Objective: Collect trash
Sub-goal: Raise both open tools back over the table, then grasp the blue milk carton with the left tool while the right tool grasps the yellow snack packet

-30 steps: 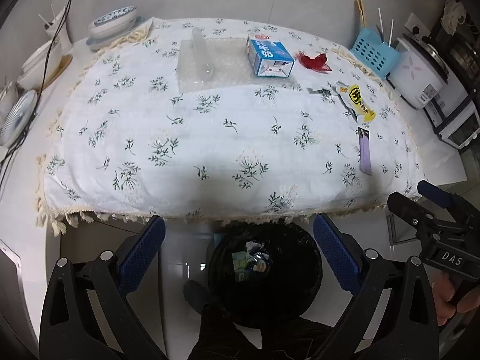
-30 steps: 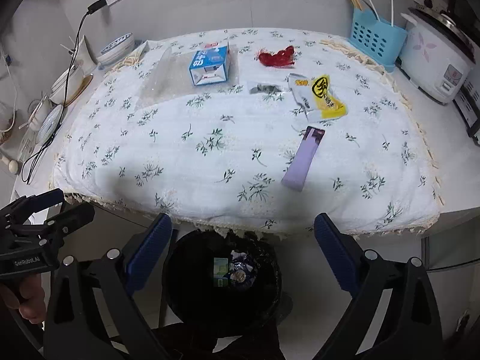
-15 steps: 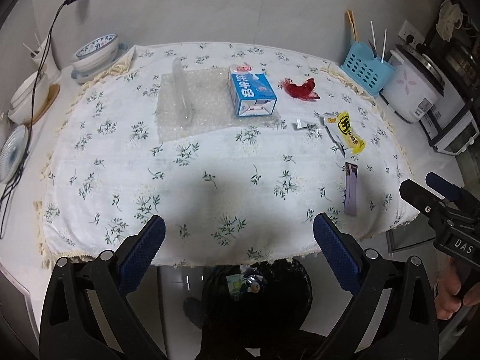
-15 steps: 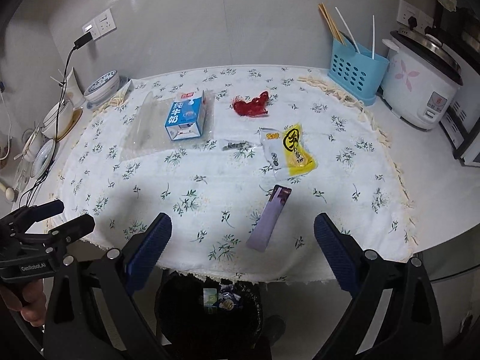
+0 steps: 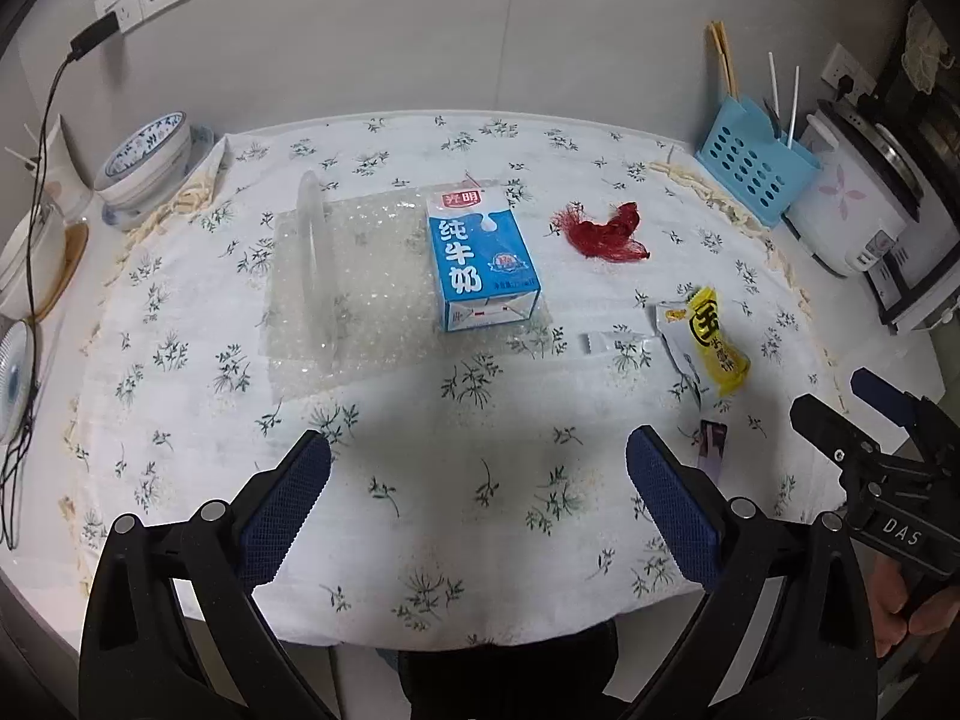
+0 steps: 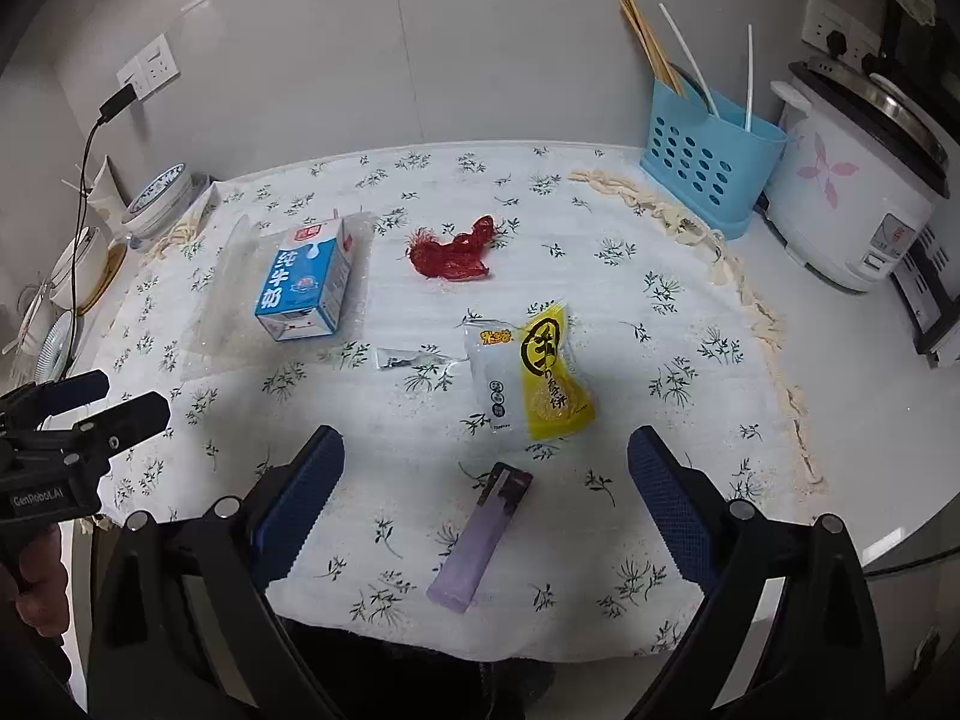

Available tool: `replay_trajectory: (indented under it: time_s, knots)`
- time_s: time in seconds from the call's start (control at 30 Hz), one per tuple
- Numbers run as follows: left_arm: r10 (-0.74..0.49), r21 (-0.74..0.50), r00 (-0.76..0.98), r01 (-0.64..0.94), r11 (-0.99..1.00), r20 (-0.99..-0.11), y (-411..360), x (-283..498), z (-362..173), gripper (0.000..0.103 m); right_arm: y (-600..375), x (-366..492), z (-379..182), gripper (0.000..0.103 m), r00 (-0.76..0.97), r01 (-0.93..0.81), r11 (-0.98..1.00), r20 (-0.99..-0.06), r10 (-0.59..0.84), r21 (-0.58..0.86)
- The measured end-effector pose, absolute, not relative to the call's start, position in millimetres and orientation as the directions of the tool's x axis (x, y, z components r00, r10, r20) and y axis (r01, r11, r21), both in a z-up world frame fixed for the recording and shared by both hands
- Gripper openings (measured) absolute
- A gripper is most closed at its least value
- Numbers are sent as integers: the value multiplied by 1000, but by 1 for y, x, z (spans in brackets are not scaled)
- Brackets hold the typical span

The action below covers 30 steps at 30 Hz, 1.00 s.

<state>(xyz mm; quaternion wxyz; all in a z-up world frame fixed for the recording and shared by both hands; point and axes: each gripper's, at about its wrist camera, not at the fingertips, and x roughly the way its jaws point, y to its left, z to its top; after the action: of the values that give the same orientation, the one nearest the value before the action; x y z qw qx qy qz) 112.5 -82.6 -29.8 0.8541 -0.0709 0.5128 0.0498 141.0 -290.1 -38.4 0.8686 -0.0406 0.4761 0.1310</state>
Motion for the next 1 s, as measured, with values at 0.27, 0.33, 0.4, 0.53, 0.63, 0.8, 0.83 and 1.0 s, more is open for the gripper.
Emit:
replay_trajectory:
  time_s: [0.27, 0.33, 0.4, 0.53, 0.63, 0.8, 0.83, 1.0]
  knots:
    - [47, -38, 427, -189, 981, -903, -74, 181, -65, 97, -301, 191, -79, 83, 447, -258, 964, -877, 173, 59]
    - [52, -33, 406, -201, 979, -912, -71, 197, -78, 97, -301, 204, -90, 81, 426, -257, 965, -891, 159, 50]
    - [57, -30, 392, -212, 977, -918, -68, 210, -88, 97, -302, 215, -99, 78, 404, -252, 966, -901, 158, 57]
    - [62, -23, 368, -223, 974, -928, -65, 233, -106, 98, -304, 233, -119, 69, 342, -234, 970, -928, 147, 68]
    - [27, -62, 366, -229, 971, -930, -62, 245, -112, 97, -304, 242, -129, 64, 318, -225, 973, -940, 121, 49]
    - [16, -76, 361, -239, 968, -933, -62, 260, -114, 96, -300, 247, -138, 55, 285, -234, 971, -953, 107, 39]
    - [15, -74, 351, -238, 968, -936, -62, 263, -116, 96, -299, 248, -139, 54, 282, -237, 971, -954, 103, 35]
    - [31, -50, 319, -243, 969, -947, -62, 279, -127, 87, -298, 252, -140, 42, 290, -229, 973, -952, 94, 26]
